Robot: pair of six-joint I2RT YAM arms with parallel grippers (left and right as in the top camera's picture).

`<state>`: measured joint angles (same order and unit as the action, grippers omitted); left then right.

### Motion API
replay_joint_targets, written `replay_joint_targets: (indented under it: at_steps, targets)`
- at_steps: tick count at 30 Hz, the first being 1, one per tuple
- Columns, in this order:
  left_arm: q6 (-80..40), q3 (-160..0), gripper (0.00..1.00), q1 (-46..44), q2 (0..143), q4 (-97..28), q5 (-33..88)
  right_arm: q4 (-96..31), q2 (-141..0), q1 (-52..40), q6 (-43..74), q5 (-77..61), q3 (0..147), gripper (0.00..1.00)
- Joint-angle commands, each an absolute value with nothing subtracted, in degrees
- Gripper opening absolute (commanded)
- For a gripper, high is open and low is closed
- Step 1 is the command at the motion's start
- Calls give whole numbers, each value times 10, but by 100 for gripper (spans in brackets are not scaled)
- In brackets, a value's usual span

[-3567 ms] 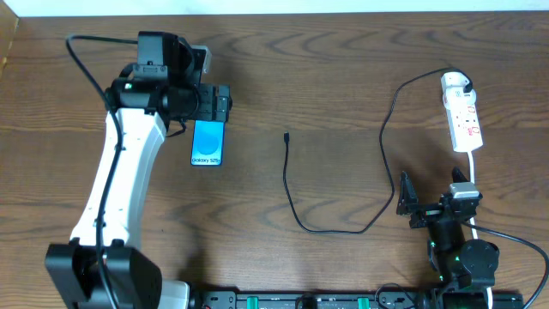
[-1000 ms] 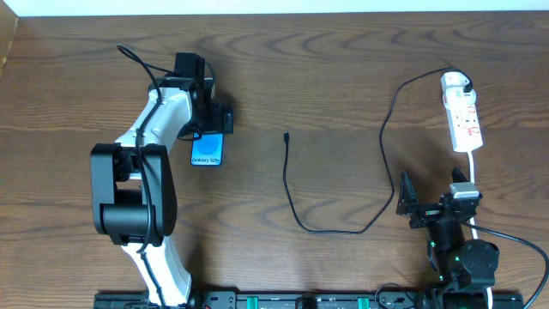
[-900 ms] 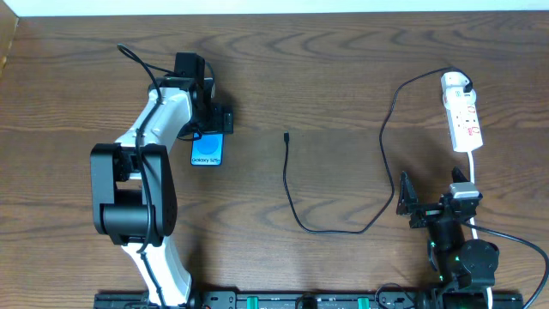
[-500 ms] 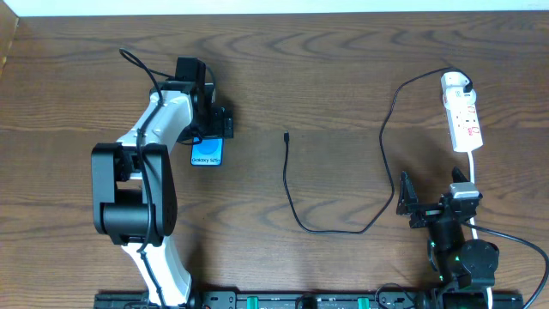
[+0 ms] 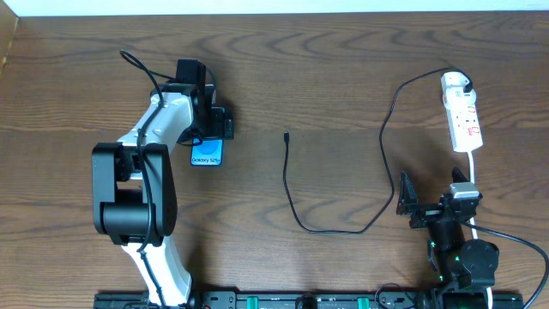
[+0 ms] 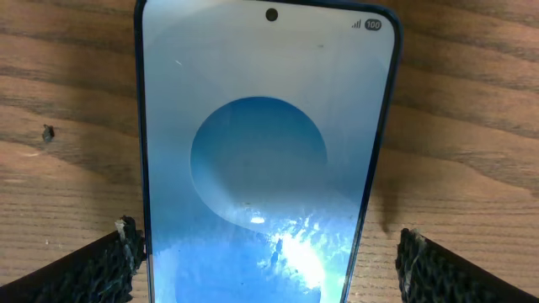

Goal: Plug charger to phone and switch on socket
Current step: 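Lower the left gripper and grasp the phone's top edge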

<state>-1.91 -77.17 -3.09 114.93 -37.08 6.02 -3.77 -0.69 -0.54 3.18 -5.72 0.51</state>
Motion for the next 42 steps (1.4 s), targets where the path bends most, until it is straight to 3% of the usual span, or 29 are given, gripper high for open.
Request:
replay_joint_targets:
  at_steps: [1,13,27,42]
  targets:
    - [-22,-767,98,-28,1163,-369,53,-39,-3,-4,31,-55,3,99]
    - [0,-767,96,-28,1202,-369,53,-39,-3,-4,32,-55,3,99]
    - [-1,-767,66,-29,1202,-372,55,-39,-3,-4,31,-55,3,99]
    - [-1,-800,65,-29,1158,-396,55,-39,-3,-4,31,-55,3,99]
